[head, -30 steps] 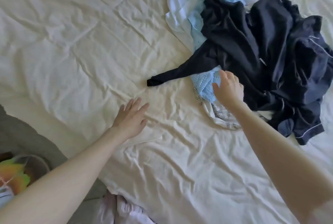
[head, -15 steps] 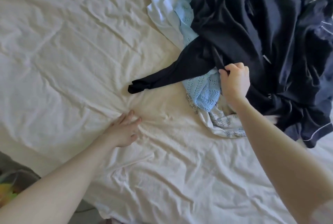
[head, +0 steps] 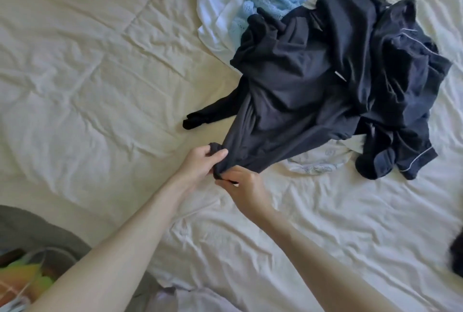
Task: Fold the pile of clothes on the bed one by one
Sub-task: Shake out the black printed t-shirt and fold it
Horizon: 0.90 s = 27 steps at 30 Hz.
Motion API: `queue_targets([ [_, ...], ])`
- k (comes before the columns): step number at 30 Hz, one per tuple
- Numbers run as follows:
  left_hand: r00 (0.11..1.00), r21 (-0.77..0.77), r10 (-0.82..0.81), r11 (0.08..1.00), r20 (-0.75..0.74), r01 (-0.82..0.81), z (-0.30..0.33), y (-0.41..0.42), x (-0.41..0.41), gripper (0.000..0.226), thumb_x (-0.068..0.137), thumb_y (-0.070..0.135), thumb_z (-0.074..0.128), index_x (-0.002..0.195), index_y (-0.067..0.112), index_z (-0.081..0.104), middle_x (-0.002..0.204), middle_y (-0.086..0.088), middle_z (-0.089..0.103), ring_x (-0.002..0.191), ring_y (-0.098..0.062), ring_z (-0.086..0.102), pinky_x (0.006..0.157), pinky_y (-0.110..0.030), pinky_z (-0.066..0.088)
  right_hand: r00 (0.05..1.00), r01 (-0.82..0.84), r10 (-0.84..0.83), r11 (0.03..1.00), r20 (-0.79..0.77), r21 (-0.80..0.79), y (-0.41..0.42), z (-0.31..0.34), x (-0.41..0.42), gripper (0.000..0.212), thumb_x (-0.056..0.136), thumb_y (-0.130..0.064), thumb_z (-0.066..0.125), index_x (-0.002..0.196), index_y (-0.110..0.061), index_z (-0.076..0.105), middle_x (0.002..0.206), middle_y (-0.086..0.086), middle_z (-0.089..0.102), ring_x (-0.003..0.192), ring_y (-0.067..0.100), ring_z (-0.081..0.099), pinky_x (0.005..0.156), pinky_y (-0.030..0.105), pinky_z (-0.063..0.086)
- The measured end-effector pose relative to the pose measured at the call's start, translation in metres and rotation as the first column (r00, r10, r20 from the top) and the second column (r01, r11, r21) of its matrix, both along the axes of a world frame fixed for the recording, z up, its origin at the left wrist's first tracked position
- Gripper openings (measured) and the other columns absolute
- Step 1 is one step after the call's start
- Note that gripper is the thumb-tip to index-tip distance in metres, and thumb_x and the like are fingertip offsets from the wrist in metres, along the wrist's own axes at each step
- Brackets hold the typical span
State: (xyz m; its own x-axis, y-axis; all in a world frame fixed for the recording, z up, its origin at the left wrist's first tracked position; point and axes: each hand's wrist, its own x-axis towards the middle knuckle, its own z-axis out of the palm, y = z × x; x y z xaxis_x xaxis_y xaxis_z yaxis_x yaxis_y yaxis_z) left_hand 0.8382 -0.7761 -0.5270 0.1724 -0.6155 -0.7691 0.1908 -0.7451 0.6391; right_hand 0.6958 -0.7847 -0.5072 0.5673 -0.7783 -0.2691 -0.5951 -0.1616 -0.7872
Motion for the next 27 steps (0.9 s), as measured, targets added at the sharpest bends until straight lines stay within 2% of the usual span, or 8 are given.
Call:
queue_targets([
  [4, 0.976, -0.051, 0.186, 0.982, 0.117, -0.181, 0.028, 0.022, 0.006, 0.018, 0.093, 0.014, 0.057, 0.077, 0.007, 0.061, 0.076, -0.006, 0.063, 0.075, -0.019, 0.061, 0.069, -0.029, 0.051, 0.999, -0.034, 0.032, 0.999, -0.031, -0.042, 0.009, 0.018, 0.006, 0.015, 0.084, -0.01, 0.068, 0.096, -0.003, 0.074, 0.091, 0.009, 0.069, 0.084, 0.021, 0.062, 0.073, 0.02, 0.044],
  [8, 0.95, -0.1, 0.284, 0.957, 0.129, -0.272, 0.067, 0.073, 0.026, 0.012, 0.093, 0.014, 0.058, 0.085, 0.01, 0.065, 0.085, -0.006, 0.071, 0.08, -0.015, 0.067, 0.076, -0.027, 0.054, 0.989, -0.133, 0.114, 0.961, -0.091, -0.243, 0.015, 0.041, 0.003, 0.018, 0.084, -0.015, 0.07, 0.099, -0.006, 0.071, 0.096, 0.006, 0.069, 0.09, 0.027, 0.062, 0.082, 0.037, 0.048],
  [11, 0.906, -0.119, 0.401, 0.914, 0.133, -0.387, 0.101, 0.116, 0.054, 0.012, 0.093, 0.012, 0.057, 0.087, 0.012, 0.066, 0.086, -0.003, 0.072, 0.082, -0.015, 0.069, 0.071, -0.024, 0.056, 0.958, -0.213, 0.125, 0.914, -0.259, -0.346, 0.026, 0.05, 0.0, 0.044, 0.08, -0.023, 0.074, 0.12, -0.008, 0.062, 0.116, 0.009, 0.063, 0.109, 0.031, 0.058, 0.095, 0.043, 0.04],
  [15, 0.809, -0.093, 0.587, 0.808, 0.04, -0.582, 0.147, 0.172, 0.091, 0.01, 0.093, 0.011, 0.056, 0.093, 0.007, 0.065, 0.096, -0.008, 0.07, 0.088, -0.022, 0.066, 0.075, -0.034, 0.051, 0.883, -0.303, 0.141, 0.9, -0.448, -0.314, 0.041, 0.059, 0.007, 0.079, 0.084, -0.04, 0.067, 0.149, -0.02, 0.025, 0.152, 0.007, 0.03, 0.142, 0.026, 0.024, 0.113, 0.046, 0.021],
  [19, 0.749, -0.136, 0.662, 0.74, -0.028, -0.659, 0.183, 0.211, 0.105, 0.011, 0.092, 0.01, 0.056, 0.098, 0.005, 0.064, 0.097, -0.006, 0.072, 0.088, -0.019, 0.069, 0.076, -0.034, 0.053, 0.792, -0.488, 0.329, 0.847, -0.514, -0.21, 0.068, 0.058, 0.034, 0.088, 0.087, -0.049, 0.059, 0.152, -0.028, 0.003, 0.16, -0.002, 0.006, 0.147, 0.02, 0.001, 0.116, 0.046, 0.006],
  [21, 0.733, -0.182, 0.678, 0.715, -0.061, -0.676, 0.197, 0.224, 0.108, 0.011, 0.091, 0.011, 0.056, 0.097, 0.007, 0.065, 0.093, -0.003, 0.074, 0.085, -0.014, 0.071, 0.071, -0.029, 0.057, 0.725, -0.592, 0.446, 0.793, -0.525, -0.145, 0.088, 0.052, 0.052, 0.082, 0.089, -0.05, 0.055, 0.152, -0.028, 0.007, 0.159, -0.005, 0.009, 0.147, 0.018, -0.001, 0.116, 0.047, 0.002],
  [24, 0.672, -0.224, 0.734, 0.641, -0.102, -0.734, 0.21, 0.244, 0.116, 0.013, 0.09, 0.013, 0.057, 0.1, 0.008, 0.065, 0.094, -0.001, 0.074, 0.086, -0.013, 0.071, 0.069, -0.026, 0.058, 0.678, -0.634, 0.502, 0.769, -0.538, -0.083, 0.115, 0.038, 0.073, 0.053, 0.095, -0.041, 0.048, 0.144, -0.024, 0.036, 0.149, -0.004, 0.034, 0.145, 0.016, 0.012, 0.116, 0.044, 0.003],
  [27, 0.562, -0.231, 0.821, 0.53, -0.099, -0.816, 0.21, 0.268, 0.13, 0.011, 0.091, 0.011, 0.056, 0.099, 0.009, 0.064, 0.094, -0.001, 0.074, 0.088, -0.013, 0.07, 0.074, -0.028, 0.057, 0.825, -0.512, 0.392, 0.823, -0.408, -0.245, 0.133, 0.032, 0.081, 0.014, 0.092, -0.018, 0.054, 0.1, -0.012, 0.065, 0.104, 0.007, 0.066, 0.115, 0.023, 0.056, 0.097, 0.04, 0.035],
])
